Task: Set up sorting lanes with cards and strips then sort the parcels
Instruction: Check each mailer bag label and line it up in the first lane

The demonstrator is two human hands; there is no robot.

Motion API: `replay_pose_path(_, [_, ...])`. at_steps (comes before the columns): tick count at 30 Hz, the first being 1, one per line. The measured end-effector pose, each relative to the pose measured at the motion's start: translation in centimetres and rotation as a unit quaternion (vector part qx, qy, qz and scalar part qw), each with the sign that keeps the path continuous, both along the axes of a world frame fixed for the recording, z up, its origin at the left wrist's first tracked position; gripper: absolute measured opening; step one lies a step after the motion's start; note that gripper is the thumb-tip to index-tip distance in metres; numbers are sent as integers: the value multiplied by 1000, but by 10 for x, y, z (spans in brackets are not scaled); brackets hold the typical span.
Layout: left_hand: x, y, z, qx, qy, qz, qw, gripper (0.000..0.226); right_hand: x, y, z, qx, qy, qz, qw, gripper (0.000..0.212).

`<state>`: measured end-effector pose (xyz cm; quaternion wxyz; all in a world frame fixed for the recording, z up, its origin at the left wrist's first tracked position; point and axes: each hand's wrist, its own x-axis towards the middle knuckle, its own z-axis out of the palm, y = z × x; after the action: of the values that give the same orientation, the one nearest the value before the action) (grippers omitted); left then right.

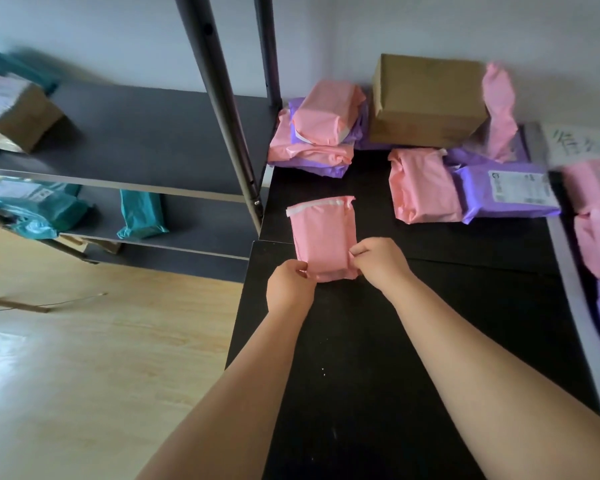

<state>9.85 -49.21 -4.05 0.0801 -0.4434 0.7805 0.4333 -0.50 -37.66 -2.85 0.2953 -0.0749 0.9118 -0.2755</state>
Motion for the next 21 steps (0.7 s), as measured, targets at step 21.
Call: replay_pose_path(21, [39,146,165,12,310,120,943,11,49,208,154,-315,133,-48,938,23])
